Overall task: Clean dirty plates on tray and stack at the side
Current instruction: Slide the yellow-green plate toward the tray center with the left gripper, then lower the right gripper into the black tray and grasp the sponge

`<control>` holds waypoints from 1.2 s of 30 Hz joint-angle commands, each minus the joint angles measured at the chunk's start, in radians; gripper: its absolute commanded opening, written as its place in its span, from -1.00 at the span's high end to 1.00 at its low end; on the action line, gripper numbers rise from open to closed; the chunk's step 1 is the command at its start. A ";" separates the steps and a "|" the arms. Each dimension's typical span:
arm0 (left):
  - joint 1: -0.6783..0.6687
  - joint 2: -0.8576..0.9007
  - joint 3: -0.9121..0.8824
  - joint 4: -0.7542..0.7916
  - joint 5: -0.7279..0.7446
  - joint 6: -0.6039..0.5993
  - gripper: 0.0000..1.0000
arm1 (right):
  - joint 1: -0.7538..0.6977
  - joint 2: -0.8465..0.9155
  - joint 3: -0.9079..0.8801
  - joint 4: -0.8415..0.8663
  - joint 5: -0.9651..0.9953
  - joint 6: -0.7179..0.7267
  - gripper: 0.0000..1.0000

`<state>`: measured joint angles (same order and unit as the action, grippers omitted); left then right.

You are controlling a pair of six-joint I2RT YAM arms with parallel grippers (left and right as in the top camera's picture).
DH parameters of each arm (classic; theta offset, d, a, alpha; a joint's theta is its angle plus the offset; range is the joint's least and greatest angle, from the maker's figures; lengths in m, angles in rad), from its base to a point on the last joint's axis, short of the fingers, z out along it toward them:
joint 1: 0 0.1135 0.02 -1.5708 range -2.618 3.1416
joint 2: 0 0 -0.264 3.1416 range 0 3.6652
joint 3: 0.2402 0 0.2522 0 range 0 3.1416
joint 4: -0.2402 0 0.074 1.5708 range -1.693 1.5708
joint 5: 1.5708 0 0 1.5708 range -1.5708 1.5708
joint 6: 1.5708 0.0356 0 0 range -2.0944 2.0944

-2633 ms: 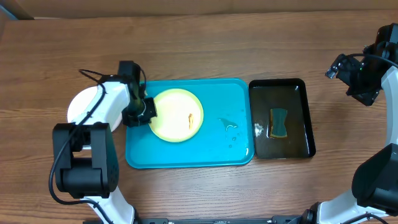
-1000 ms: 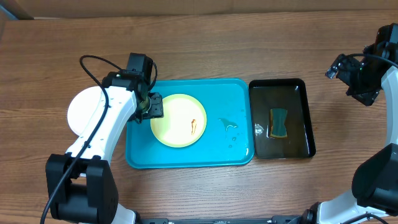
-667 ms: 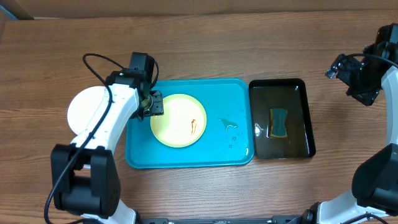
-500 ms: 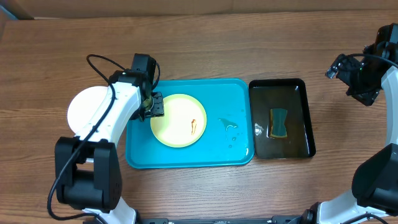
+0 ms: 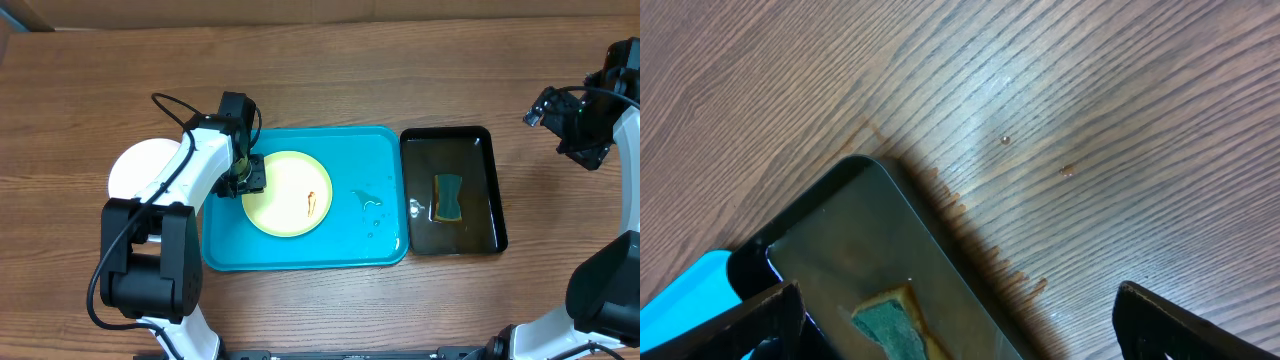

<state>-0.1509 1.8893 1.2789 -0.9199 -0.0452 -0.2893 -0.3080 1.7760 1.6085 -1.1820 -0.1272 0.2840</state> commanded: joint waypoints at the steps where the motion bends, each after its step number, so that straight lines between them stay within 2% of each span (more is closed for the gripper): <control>1: -0.002 0.016 -0.023 0.014 0.040 -0.022 0.14 | -0.005 -0.010 0.010 0.003 -0.005 0.001 -1.00; 7: -0.002 0.016 -0.119 0.142 0.043 -0.026 0.18 | -0.005 -0.010 0.010 0.003 -0.005 0.001 -1.00; 9: -0.002 0.016 -0.131 0.167 0.042 -0.025 0.24 | -0.005 -0.010 0.010 0.003 -0.005 0.001 -1.00; 12: -0.002 0.016 -0.132 0.177 0.042 -0.025 0.47 | -0.005 -0.010 0.010 0.003 -0.005 0.001 -1.00; 15: -0.002 0.017 -0.132 0.186 0.042 -0.025 0.54 | -0.005 -0.010 0.010 0.003 -0.005 0.001 -1.00; 18: -0.002 0.017 -0.132 0.184 0.043 -0.025 0.58 | -0.005 -0.010 0.010 0.075 -0.013 0.005 -1.00; 20: -0.002 0.017 -0.134 0.184 0.043 -0.025 0.72 | -0.005 -0.010 0.010 0.135 -0.035 0.005 -1.00; 22: -0.002 0.017 -0.139 0.190 0.043 -0.025 0.88 | -0.005 -0.010 0.010 0.176 -0.108 0.008 -1.00; 24: -0.002 0.017 -0.146 0.201 0.043 -0.025 0.92 | -0.005 -0.010 0.010 0.167 -0.274 0.039 -1.00; 27: -0.002 0.018 -0.154 0.214 0.042 -0.025 0.92 | -0.005 -0.010 0.010 0.064 -0.444 0.037 -1.00; 29: -0.002 0.018 -0.163 0.226 0.043 -0.025 0.92 | 0.005 -0.010 0.009 0.035 -0.504 0.046 -0.55; 30: -0.002 0.018 -0.165 0.229 0.043 -0.026 0.92 | 0.026 -0.010 0.008 0.008 -0.500 0.043 -0.44; 32: -0.002 0.018 -0.166 0.229 0.043 -0.026 0.92 | 0.082 -0.010 0.008 -0.039 -0.435 -0.011 -0.30; 36: -0.002 0.018 -0.166 0.228 0.046 -0.026 0.90 | 0.223 -0.010 -0.001 -0.125 -0.108 -0.022 -0.11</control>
<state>-0.1493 1.8740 1.1549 -0.6907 0.0196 -0.3115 -0.1886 1.7760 1.6081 -1.2823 -0.4397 0.2882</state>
